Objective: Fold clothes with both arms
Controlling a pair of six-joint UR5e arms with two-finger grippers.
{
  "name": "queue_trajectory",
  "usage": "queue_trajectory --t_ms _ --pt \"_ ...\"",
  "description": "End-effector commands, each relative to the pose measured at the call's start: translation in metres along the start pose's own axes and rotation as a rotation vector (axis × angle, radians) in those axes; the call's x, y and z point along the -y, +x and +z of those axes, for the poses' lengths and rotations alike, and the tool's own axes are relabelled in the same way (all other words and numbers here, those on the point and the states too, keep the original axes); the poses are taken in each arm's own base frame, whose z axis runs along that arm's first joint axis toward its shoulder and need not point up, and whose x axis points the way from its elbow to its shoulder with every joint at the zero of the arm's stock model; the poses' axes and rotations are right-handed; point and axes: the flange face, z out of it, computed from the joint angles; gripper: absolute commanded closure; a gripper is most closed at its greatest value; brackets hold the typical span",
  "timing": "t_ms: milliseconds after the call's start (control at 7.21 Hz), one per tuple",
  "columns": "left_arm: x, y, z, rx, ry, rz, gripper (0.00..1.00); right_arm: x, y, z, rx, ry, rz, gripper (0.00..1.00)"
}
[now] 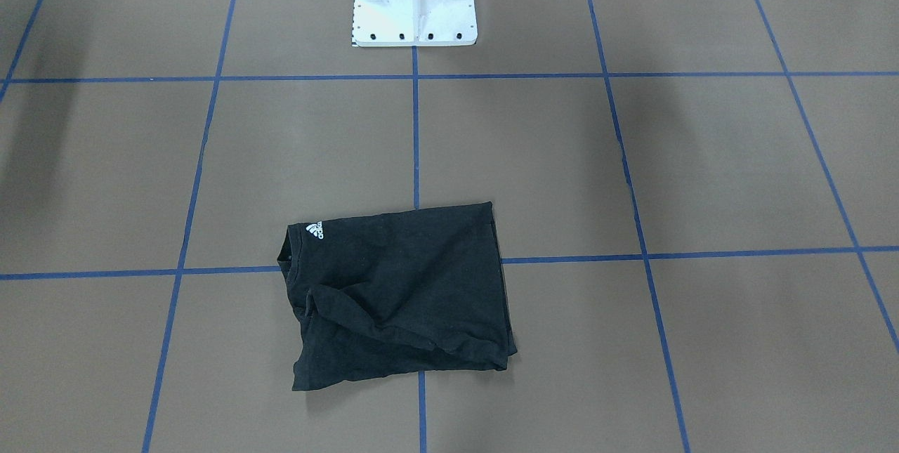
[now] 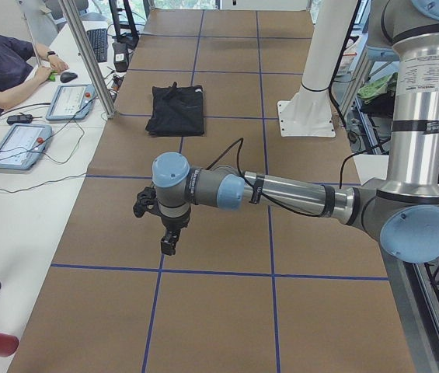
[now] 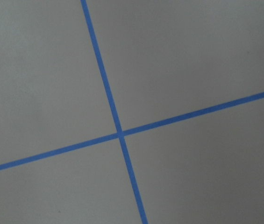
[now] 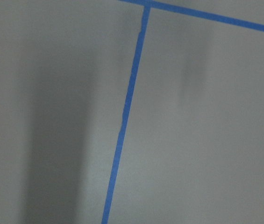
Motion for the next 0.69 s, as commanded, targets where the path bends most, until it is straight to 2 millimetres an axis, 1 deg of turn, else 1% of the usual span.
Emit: queue_trajectory --t_ms 0,139,277,555 --pt "-0.029 -0.027 0.000 -0.001 -0.003 0.039 0.00 -0.006 0.002 -0.001 0.000 0.003 0.048 0.00" --pt "-0.036 -0.035 -0.004 0.002 0.002 0.029 0.00 0.006 0.000 -0.007 -0.003 0.017 0.060 0.00" --pt "-0.040 -0.043 -0.012 0.009 0.014 0.003 0.00 0.024 -0.006 -0.018 -0.006 0.044 0.042 0.00" --pt "-0.039 -0.039 -0.023 0.033 0.029 0.001 0.00 0.044 -0.003 -0.019 -0.008 0.047 0.034 0.00"
